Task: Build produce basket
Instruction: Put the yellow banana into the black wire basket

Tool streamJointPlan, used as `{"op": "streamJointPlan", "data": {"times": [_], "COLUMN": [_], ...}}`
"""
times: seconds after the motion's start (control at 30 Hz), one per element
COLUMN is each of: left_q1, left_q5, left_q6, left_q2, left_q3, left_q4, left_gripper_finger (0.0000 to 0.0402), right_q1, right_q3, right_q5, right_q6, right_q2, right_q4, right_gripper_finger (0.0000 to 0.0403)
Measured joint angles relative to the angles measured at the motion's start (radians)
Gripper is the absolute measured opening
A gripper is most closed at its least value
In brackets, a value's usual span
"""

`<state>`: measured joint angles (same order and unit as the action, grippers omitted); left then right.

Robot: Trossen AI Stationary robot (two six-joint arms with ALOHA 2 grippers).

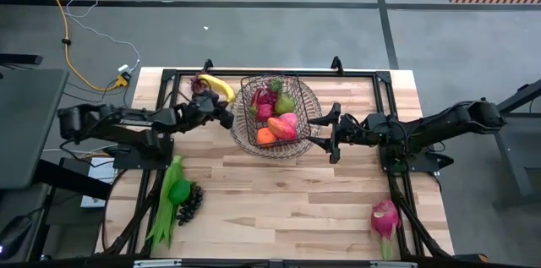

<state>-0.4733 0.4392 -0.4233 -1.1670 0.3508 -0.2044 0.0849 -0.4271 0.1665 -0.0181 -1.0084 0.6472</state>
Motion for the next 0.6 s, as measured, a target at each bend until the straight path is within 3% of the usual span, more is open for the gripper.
{"op": "streamJointPlan", "data": {"times": [0.27, 0.6], "left_q1": [0.12, 0.388], "left_q5": [0.123, 0.329], "left_q6": [0.025, 0.294], "left_q2": [0.245, 0.421], "left_q3": [0.0, 0.0], "left_q4": [0.101, 0.001], "left_gripper_finger": [0.0, 0.0], "right_q1": [0.0, 0.0], "right_q3": [0.0, 0.0], "right_q5": [0.053, 0.054], "right_q6": [0.0, 0.0], "right_q2": [0.0, 0.0], "right_q4": [0.0, 0.008], "right_gripper_finger": [0.0243, 0.0243]}}
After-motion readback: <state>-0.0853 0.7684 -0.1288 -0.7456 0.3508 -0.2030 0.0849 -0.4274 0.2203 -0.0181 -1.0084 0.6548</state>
